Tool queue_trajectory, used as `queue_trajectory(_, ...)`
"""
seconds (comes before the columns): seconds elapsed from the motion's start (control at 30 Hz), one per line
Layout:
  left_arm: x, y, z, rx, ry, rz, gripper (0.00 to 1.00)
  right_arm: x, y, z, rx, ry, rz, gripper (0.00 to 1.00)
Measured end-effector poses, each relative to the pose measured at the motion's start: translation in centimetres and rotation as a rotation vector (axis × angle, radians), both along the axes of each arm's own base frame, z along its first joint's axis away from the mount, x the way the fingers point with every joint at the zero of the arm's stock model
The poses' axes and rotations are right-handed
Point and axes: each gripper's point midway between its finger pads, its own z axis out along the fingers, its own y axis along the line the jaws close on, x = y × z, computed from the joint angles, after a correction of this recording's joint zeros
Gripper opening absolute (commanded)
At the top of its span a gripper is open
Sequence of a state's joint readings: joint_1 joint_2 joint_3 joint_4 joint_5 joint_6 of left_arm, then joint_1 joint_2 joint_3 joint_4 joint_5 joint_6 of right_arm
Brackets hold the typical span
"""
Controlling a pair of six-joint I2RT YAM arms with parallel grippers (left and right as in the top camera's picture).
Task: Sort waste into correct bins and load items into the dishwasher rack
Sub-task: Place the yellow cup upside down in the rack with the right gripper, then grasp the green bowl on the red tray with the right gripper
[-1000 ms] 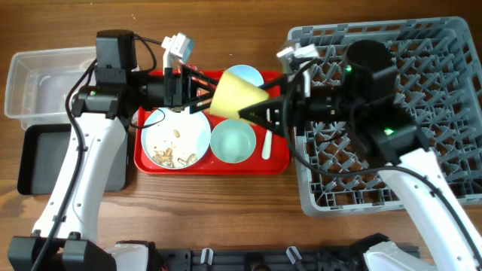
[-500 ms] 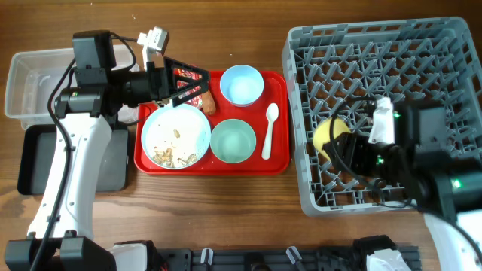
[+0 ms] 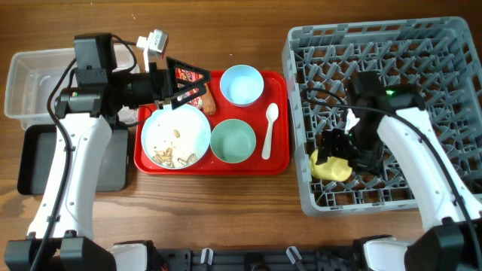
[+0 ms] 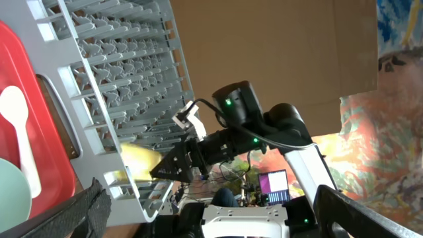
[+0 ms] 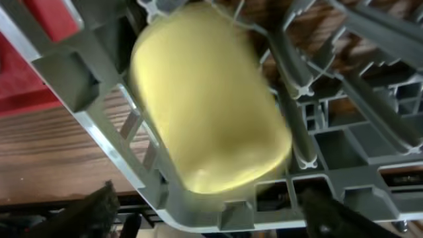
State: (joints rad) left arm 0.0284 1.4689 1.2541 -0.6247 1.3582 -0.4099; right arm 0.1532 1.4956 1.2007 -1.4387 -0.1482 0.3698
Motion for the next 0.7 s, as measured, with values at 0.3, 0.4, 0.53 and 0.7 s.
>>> queue_trajectory(0.3, 0.3, 0.1, -0.1, 0.012, -0.007, 0.011, 1.0, 7.8, 3.7, 5.3, 0.146, -0.394, 0.083, 0.79)
queue_trajectory(0.4, 0.8, 1.1, -0.1, 0.014, -0.02, 0.043, 1.0, 10.4, 8.2, 8.9, 0.284, -0.601, 0.192, 0.74)
queue_trajectory(0.53, 2.3, 4.8, -0.2, 0.027, -0.017, 0.161, 1.0, 9.4, 13.6, 9.5, 0.359, -0.627, 0.32, 0.66)
queue_trajectory(0.7, 2.5, 8.8, -2.0, 0.185, 0.097, 0.391, 1.0, 8.9, 16.4, 2.3, 0.218, -0.436, 0.321, 0.63)
